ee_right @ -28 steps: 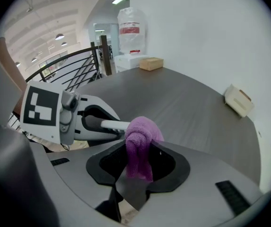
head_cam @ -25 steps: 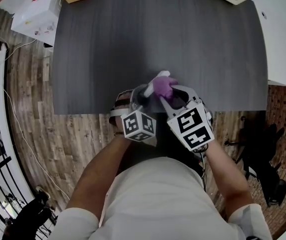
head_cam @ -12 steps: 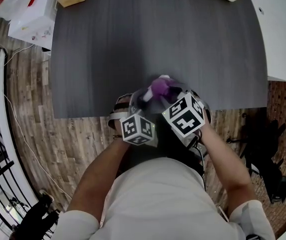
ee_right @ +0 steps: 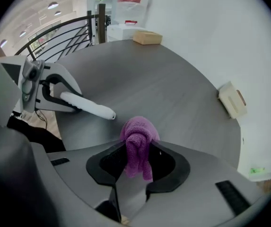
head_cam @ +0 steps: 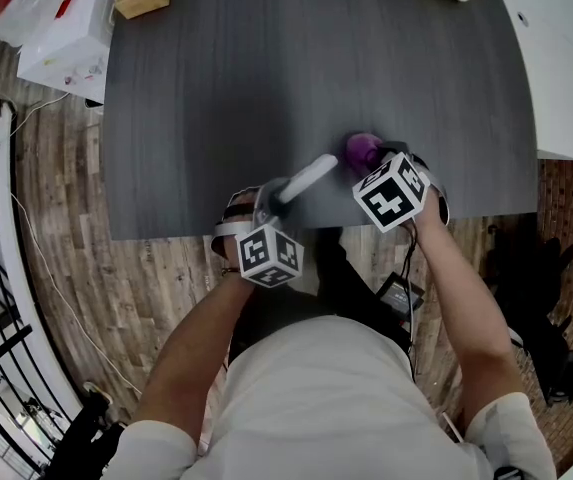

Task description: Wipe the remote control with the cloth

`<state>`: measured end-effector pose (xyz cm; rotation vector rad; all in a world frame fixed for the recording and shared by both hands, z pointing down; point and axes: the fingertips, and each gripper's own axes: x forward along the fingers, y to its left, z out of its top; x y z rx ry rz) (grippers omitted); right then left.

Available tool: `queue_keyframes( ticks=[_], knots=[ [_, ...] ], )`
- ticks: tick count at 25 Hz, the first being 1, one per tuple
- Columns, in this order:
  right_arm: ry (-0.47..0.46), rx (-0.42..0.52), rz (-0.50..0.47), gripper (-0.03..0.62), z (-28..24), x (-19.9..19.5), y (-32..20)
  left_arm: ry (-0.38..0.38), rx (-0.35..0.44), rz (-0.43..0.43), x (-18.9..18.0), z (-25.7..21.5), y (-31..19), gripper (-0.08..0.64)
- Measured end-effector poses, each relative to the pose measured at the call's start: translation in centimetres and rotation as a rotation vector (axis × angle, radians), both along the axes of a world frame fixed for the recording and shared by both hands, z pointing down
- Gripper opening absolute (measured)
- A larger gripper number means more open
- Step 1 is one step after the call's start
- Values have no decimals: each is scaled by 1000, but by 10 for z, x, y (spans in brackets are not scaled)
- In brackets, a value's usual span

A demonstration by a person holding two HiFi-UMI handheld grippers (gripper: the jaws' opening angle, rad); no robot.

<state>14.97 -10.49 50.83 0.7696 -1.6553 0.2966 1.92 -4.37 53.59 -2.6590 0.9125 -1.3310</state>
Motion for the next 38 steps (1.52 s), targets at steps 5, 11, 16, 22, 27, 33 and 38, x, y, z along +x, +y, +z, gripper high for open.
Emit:
queue_keyframes(
  ticks=[5, 11, 16, 22, 27, 33, 38],
  knots=[
    [-141, 49, -18, 130, -14, -38, 10, 1, -49, -12, -5, 6, 1, 106],
    [-203, -13, -78, 129, -6, -67, 32, -12, -104, 58, 12, 2, -6, 123],
    [-240, 3, -72, 129, -10, -68, 35, -50, -132, 63, 12, 5, -13, 121],
    [-372, 109, -84, 129, -55, -74, 26, 250, -120, 75, 21, -29, -10, 112],
    [-433, 71, -81, 129, -57, -68, 30, 412, -109, 118, 19, -56, -2, 103],
    [-295, 17, -72, 129, -27, -45, 35, 390, -96, 112, 22, -59, 1, 103],
    [-292, 24, 46, 129, -21, -41, 37, 65, -77, 46, 5, -12, -11, 104]
  ],
)
